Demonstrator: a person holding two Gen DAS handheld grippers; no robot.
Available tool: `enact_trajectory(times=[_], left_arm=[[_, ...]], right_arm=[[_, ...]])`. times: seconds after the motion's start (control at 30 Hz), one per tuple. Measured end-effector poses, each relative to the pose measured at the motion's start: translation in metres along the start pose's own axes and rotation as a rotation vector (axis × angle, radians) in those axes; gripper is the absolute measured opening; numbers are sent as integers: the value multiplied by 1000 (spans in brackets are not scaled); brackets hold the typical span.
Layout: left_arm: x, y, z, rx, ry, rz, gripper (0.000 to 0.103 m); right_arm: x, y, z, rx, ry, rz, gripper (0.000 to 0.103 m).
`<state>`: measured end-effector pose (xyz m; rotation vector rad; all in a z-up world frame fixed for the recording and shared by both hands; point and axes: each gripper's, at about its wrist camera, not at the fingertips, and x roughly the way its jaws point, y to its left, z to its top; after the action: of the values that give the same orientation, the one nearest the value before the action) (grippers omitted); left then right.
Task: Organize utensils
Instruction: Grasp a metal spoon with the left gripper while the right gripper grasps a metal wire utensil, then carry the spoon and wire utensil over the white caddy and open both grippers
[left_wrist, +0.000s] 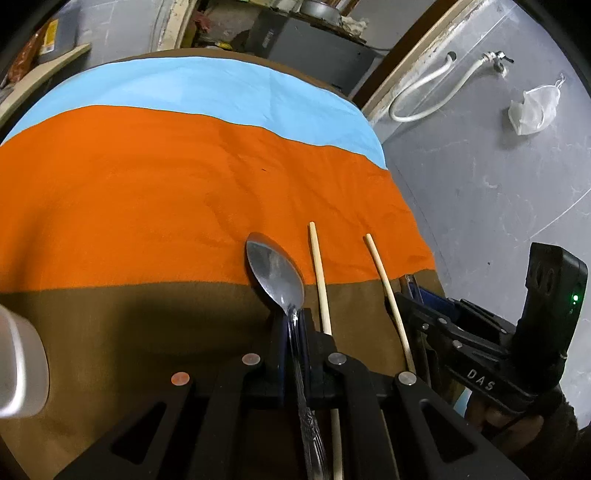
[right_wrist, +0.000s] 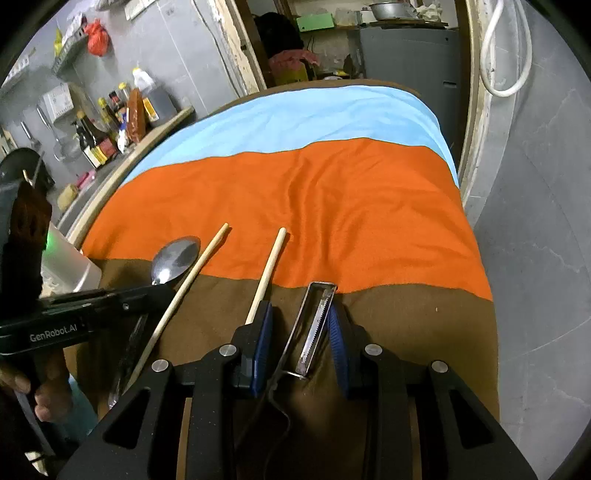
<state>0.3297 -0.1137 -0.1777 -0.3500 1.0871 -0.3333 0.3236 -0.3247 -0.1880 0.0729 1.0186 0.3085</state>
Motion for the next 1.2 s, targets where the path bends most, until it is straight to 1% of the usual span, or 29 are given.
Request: enact_trajectory(times=[0.07,0.13,0.2,0.23,0.3,0.37,0.43,0.53,0.57,0.63,0.77,0.9,1.03,1.13,1.2], left_arm=[[1,-1,2,3,6,-2,7],[2,-4,3,8,0,10,6],[-4,-6,-1,9,-16,21,5],[-7,-6,-3,-1,-25,15,4],[-17,-6,-8,-18,-58,0,4],[-33,-8,-13,-15,-115,-3,3],[-48,-10,-15,0,-164,-3,3],[-78,-15,-21,29,-252,-12,3],[-88,-17,-22,36,-274,-15,3],[-101,-17,-23,48,-298,-18,3],[-121,-17,-22,77,-307,-34,3],[-145,-15,-23,91,-329,-58,3],[-170,-7,-18,94,-380,-70,3],[-195,7,-13,73,-446,-76,3],[-215,21,-9,60,-499,-64,3]], right_arm=[[2,7,2,-31,17,-38,28],[2,9,4,-26,24,-53,28],[-1,5,4,5,22,-55,19],[-3,1,4,40,20,-37,15],[-12,-11,2,138,-1,30,12],[-25,-15,-2,188,-52,69,11],[-45,-9,-5,192,-126,98,11],[-66,3,-10,179,-188,78,11],[-69,4,-12,185,-194,70,11],[-79,10,-16,207,-208,50,11],[-94,14,-19,241,-226,18,11],[-121,27,-19,243,-300,-2,11],[-148,45,-12,237,-408,29,11],[-164,70,2,216,-510,80,11],[-170,89,14,199,-568,118,11]])
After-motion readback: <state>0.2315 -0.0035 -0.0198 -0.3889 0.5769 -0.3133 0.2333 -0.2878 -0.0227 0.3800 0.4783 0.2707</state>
